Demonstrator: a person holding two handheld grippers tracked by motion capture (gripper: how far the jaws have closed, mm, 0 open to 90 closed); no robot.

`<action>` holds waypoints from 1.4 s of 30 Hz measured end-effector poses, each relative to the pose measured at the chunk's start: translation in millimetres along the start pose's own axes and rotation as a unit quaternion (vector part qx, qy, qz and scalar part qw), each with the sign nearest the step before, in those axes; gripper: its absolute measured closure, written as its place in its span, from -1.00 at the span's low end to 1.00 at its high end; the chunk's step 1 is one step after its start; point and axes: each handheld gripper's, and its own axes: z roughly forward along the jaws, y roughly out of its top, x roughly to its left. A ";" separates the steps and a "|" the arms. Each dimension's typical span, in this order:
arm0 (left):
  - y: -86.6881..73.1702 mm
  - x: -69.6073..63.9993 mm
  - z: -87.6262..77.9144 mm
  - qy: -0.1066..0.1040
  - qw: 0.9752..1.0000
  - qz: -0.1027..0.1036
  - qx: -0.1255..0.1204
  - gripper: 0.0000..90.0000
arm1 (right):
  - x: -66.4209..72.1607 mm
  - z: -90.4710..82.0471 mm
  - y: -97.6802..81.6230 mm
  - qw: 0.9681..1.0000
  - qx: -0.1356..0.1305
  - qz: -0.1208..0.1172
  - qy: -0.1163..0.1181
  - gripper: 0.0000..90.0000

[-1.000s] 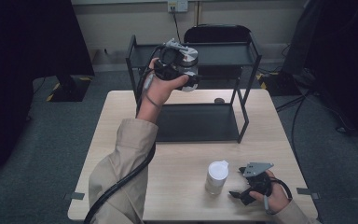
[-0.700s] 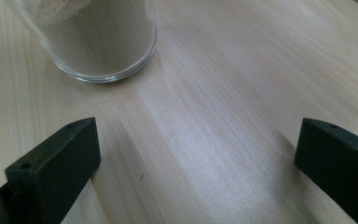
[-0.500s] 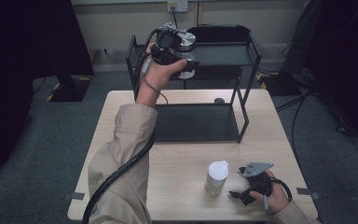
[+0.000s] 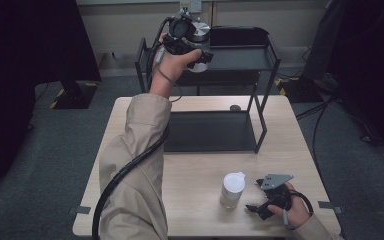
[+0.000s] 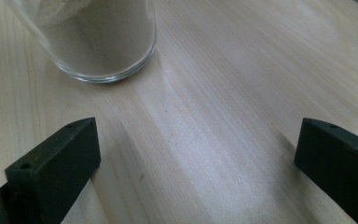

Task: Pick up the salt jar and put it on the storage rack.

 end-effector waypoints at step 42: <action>-0.2 28.3 45.7 0.011 0.999 -0.031 0.017 -0.32 | -0.1 0.0 0.0 1.000 0.000 0.000 0.000 -1.00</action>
